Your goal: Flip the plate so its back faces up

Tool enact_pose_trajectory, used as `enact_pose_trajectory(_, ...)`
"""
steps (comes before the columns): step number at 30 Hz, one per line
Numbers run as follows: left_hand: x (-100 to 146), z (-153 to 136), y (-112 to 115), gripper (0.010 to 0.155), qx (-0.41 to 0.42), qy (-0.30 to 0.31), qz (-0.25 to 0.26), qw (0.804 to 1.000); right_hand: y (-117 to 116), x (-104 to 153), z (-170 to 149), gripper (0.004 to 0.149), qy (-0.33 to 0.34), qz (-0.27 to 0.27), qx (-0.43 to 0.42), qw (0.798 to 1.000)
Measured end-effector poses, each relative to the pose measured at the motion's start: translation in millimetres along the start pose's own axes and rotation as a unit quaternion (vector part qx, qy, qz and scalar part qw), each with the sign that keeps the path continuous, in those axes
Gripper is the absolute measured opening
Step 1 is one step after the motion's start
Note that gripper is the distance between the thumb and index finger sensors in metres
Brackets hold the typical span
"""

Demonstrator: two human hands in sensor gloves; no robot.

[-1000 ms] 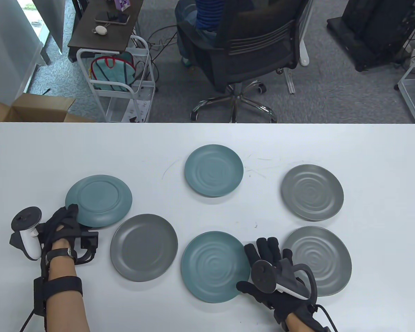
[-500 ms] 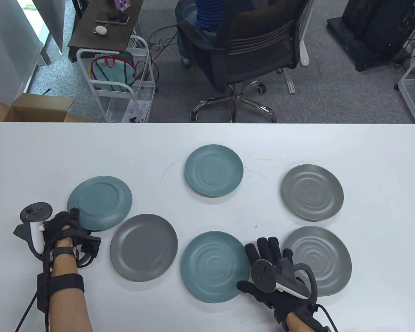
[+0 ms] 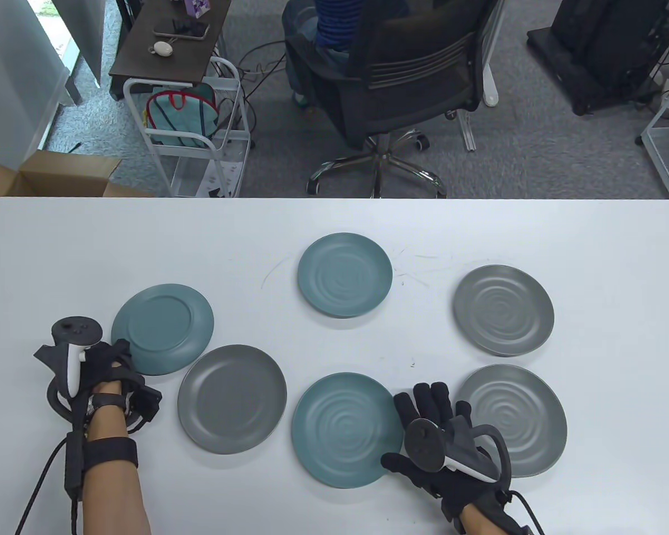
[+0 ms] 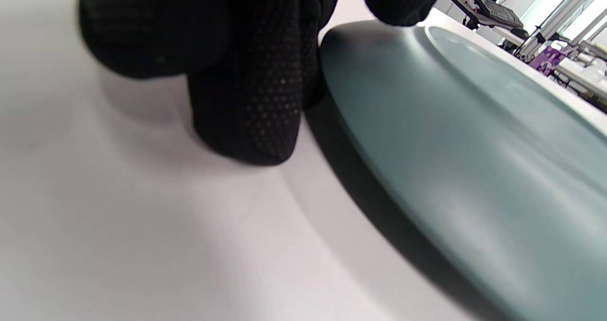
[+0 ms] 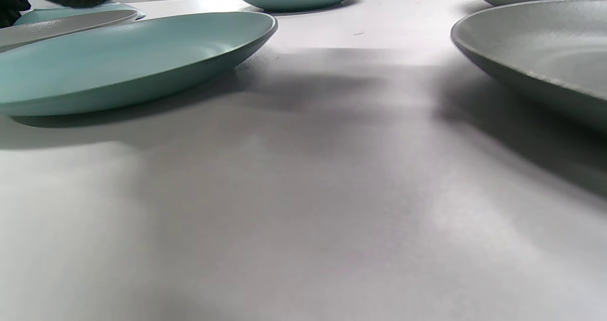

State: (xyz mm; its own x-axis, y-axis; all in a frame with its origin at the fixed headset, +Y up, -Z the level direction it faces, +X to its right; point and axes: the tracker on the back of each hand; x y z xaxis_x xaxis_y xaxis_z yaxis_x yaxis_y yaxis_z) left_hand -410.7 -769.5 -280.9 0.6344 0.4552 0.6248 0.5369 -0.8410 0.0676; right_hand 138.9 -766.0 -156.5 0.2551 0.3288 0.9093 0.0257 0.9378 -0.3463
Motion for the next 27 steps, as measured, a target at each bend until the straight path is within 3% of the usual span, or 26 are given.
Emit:
enact_pose_trajectory(7, 4.4, 5.7, -2.0, 0.064, -0.064, 0.006, 0.026, 0.998, 0.1, 0.1, 0.0, 0.096, 0.001, -0.001, 0.001, 1.0)
enact_pose_trajectory(14, 18.6, 9.0, -3.0, 0.069, -0.058, 0.038, 0.015, 0.997, 0.3, 0.0, -0.9, 0.096, -0.002, -0.002, -0.001, 1.0)
enact_pose_trajectory(27, 77.2, 24.5, -10.4, 0.08, -0.119, 0.18, 0.019, 0.976, 1.3, 1.4, -2.5, 0.096, -0.003, -0.012, -0.003, 1.0)
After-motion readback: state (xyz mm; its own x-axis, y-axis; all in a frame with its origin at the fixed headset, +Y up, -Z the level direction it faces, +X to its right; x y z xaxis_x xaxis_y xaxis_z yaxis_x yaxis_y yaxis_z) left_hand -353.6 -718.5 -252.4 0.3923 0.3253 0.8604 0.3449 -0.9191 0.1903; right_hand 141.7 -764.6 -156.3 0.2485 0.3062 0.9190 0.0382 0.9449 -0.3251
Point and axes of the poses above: the tracker on the back of each hand, its own z axis roughly to the thumb side, its own x axis roughly from the fingertips to the wrist, y = z × x, and after that the axes turned 3 degrees about -y, right-handed
